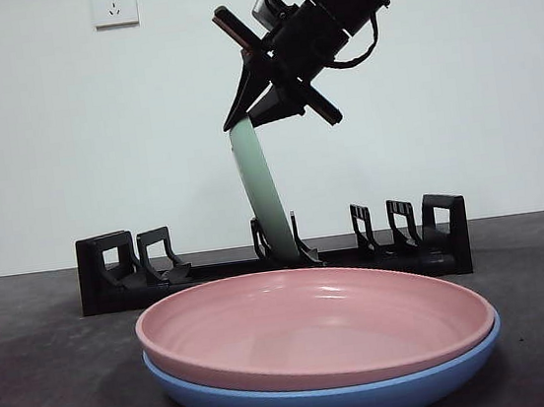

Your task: Place the plate

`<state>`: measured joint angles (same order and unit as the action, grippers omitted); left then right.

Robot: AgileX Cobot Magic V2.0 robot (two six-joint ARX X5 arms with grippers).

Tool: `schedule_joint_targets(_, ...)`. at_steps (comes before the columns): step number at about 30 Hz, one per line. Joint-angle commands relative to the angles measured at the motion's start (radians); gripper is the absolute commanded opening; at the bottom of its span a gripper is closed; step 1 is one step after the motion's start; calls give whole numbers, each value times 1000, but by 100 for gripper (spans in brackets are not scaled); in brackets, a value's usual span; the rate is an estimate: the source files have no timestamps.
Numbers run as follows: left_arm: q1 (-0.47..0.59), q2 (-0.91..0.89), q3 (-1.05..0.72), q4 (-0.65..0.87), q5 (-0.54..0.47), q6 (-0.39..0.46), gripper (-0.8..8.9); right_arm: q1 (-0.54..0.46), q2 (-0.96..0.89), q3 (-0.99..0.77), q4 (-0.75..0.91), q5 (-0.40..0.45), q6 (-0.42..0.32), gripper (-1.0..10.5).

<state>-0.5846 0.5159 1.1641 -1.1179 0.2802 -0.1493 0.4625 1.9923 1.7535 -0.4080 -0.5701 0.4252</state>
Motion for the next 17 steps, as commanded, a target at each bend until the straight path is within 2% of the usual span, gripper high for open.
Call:
schedule_joint_targets(1, -4, 5, 21, 13, -2, 11, 528, 7, -13, 31, 10, -5, 17, 10)
schedule_joint_targets(11, -4, 5, 21, 14, -2, 38, 528, 10, -170, 31, -54, -17, 19, 10)
schedule_joint_targets(17, -4, 5, 21, 18, -2, 56, 528, 21, -275, 31, -212, 8, -63, 10)
